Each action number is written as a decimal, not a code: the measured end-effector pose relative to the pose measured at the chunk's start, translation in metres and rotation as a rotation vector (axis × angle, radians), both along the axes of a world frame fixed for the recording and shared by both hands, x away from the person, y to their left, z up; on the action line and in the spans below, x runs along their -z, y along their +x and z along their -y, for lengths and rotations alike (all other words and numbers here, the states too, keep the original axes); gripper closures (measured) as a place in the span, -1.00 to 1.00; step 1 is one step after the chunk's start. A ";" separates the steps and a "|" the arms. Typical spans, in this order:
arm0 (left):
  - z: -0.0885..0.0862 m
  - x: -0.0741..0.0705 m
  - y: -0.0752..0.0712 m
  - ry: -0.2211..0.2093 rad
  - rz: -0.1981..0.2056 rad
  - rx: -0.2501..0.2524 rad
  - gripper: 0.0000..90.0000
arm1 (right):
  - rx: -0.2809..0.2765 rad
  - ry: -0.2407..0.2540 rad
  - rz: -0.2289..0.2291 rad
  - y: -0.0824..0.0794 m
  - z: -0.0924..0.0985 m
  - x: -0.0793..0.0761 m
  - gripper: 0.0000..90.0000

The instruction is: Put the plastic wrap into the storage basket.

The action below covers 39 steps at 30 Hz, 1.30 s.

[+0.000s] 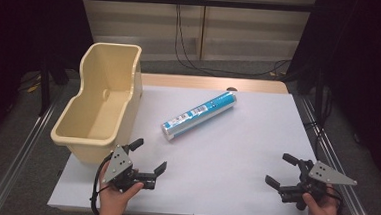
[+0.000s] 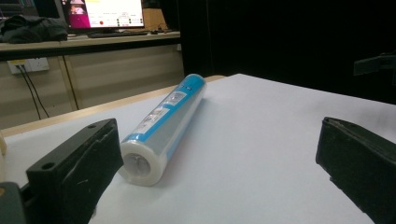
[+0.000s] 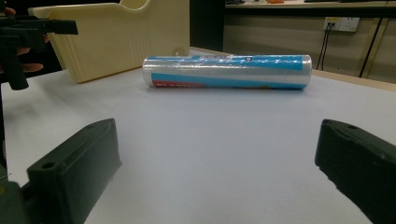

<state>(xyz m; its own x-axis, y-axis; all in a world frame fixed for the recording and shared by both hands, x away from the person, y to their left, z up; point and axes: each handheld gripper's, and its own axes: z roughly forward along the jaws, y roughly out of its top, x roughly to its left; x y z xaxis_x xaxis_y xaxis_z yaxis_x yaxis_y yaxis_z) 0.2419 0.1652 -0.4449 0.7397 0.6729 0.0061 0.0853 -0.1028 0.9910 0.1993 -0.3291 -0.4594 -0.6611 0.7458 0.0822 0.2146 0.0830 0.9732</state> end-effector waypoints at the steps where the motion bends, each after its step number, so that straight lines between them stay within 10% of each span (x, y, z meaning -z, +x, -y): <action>1: 0.001 0.000 0.000 -0.006 -0.004 0.001 -1.00 | -0.001 -0.001 -0.001 0.000 0.000 0.000 -1.00; 39: 0.033 0.001 0.043 -0.030 -0.055 0.014 -1.00 | -0.019 -0.020 -0.005 -0.001 -0.002 0.002 -1.00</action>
